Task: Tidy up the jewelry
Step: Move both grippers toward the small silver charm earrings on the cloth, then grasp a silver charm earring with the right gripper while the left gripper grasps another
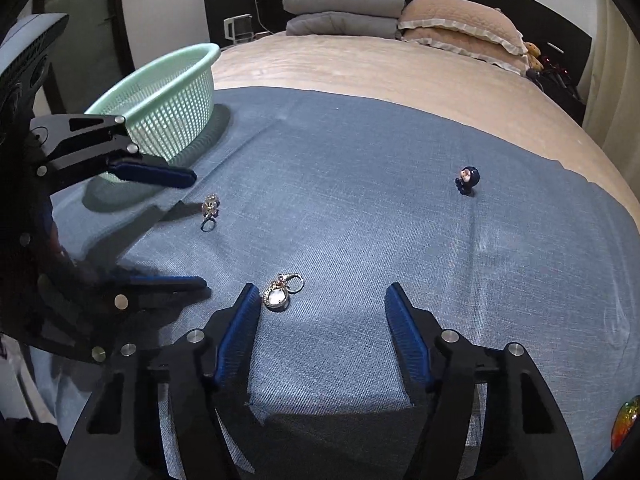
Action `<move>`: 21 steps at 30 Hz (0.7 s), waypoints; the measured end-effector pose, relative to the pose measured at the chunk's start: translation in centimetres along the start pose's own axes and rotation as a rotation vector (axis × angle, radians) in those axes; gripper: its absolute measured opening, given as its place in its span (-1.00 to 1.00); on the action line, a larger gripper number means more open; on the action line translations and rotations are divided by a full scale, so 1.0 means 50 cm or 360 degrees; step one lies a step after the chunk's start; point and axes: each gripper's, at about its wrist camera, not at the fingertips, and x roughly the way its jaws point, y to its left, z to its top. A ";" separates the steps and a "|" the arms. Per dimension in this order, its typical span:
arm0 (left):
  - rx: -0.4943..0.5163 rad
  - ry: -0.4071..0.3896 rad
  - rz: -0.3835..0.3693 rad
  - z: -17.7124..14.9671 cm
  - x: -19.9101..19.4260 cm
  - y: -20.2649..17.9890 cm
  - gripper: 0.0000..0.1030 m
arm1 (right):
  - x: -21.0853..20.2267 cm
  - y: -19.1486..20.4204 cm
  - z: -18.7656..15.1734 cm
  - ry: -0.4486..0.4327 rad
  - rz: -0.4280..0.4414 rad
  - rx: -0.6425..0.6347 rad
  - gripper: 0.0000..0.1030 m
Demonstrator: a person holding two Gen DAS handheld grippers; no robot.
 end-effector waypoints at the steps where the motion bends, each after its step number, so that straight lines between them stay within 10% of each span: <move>1: 0.0008 -0.0001 0.0010 0.001 -0.002 -0.002 0.18 | -0.001 0.001 0.000 -0.0001 0.0012 -0.0002 0.08; 13: -0.0440 0.0100 -0.0282 -0.008 0.043 0.071 0.00 | -0.004 -0.002 -0.003 0.0009 0.0118 0.0026 -0.76; 21: -0.0545 0.0155 -0.0292 0.003 0.045 0.061 -0.59 | -0.010 -0.001 -0.008 0.0002 0.0121 0.0022 -0.77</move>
